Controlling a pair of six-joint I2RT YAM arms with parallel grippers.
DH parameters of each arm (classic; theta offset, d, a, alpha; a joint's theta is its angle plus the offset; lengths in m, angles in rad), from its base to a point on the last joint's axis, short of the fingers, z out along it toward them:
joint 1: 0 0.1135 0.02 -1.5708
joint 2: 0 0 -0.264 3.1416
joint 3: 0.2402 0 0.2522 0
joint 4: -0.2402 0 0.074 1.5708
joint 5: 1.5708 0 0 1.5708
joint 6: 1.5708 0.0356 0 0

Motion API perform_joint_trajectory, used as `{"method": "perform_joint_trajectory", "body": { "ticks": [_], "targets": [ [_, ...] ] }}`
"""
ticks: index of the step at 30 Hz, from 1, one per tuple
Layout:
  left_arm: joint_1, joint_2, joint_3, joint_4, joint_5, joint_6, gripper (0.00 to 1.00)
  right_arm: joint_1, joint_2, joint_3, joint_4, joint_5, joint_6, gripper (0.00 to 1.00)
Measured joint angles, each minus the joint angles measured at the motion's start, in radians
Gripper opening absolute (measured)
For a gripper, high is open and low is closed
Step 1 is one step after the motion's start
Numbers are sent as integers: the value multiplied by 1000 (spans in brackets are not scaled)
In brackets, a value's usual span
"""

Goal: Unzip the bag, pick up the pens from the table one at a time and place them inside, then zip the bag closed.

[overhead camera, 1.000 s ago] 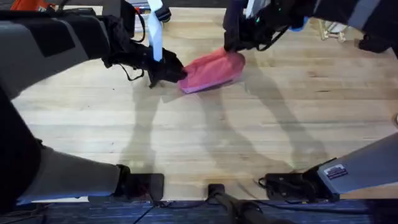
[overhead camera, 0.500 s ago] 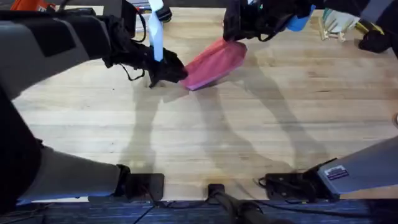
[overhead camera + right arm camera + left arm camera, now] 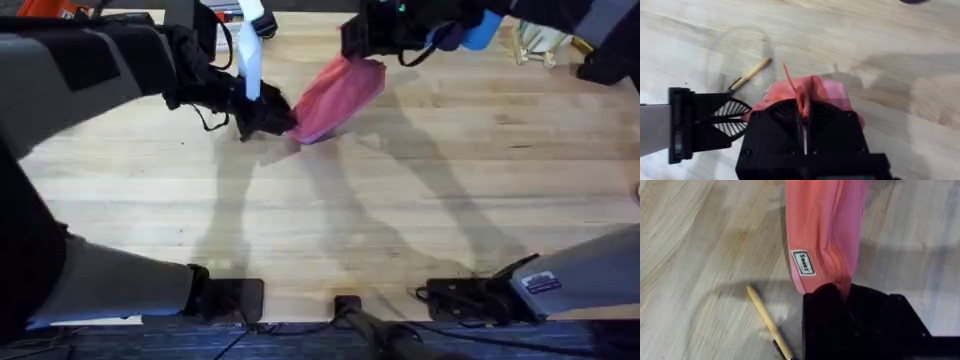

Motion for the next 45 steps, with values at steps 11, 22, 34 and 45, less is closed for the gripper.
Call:
{"method": "perform_joint_trajectory", "body": {
  "ticks": [11,22,34,45],
  "targets": [
    [2,0,0,-20,-33,0,42,118,0,31,37,45,-3,32],
    [2,0,-1,-31,-48,0,42,190,0,48,61,68,-3,33],
    [2,0,-1,-30,-48,0,42,192,0,49,63,68,-11,33],
    [2,0,-1,4,-30,0,42,66,-4,48,3,-1,-19,450]
  ]
}}
